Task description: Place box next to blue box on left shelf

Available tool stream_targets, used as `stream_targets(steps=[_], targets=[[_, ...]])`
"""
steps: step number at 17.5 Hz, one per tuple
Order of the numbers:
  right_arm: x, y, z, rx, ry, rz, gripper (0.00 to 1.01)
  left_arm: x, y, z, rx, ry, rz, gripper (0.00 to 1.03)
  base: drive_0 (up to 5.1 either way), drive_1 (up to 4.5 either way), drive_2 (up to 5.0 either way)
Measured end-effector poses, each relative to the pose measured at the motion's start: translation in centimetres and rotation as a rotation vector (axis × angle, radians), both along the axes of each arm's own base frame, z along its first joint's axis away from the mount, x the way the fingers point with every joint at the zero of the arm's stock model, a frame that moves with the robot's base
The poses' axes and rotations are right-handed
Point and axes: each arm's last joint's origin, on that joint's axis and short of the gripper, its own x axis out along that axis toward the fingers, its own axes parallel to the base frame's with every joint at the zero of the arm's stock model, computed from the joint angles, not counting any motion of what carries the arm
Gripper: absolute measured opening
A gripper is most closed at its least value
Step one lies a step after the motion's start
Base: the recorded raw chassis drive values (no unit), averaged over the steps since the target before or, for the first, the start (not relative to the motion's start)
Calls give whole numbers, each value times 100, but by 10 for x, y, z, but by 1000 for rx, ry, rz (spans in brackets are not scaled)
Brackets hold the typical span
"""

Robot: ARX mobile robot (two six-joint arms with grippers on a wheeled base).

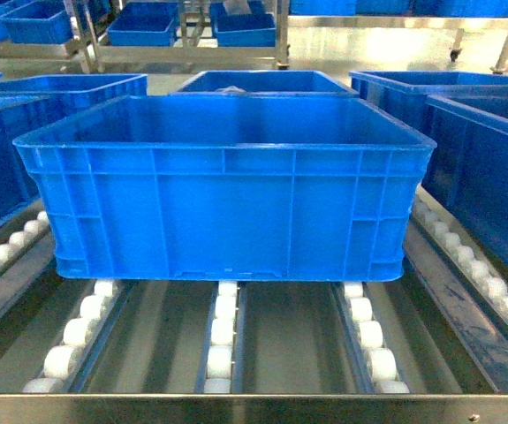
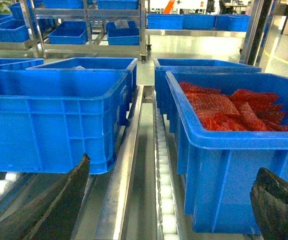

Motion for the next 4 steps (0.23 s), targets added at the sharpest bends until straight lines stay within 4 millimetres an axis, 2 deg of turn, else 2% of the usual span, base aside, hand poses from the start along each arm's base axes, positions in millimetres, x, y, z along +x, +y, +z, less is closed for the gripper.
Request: stream_targets(steps=[4], targets=[[0,0,0,0,0,0,98,0,0,0,0,0,0,98,0,0,0]])
